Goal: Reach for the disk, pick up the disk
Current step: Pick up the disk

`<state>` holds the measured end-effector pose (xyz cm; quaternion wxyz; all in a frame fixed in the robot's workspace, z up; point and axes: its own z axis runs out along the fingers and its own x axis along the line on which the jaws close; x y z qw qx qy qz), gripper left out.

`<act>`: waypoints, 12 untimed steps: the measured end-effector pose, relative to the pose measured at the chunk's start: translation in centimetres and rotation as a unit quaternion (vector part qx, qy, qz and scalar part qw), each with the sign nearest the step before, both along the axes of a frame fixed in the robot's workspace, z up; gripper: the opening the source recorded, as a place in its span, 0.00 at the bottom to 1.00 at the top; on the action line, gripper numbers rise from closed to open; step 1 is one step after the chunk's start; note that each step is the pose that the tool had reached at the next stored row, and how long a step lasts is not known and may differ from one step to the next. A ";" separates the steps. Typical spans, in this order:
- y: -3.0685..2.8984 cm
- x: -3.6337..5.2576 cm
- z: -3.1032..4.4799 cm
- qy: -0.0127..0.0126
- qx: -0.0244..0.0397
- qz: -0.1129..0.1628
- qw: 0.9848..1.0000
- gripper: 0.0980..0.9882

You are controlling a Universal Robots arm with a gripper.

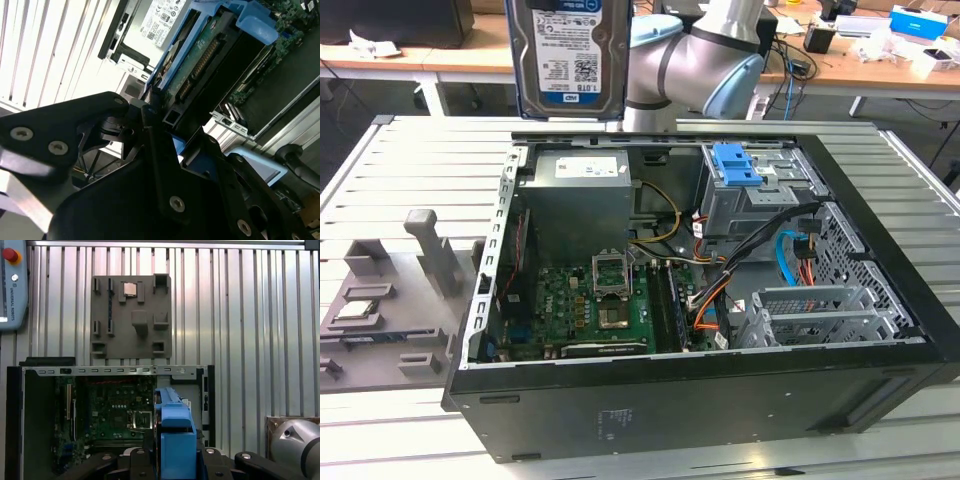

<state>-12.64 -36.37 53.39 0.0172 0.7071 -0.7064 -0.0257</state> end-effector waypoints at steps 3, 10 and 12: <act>0.00 1.41 0.00 0.001 0.000 0.000 1.000 0.30; 0.00 3.85 0.00 0.002 0.000 0.000 1.000 0.30; 0.00 4.89 0.00 0.003 0.000 0.000 1.000 0.30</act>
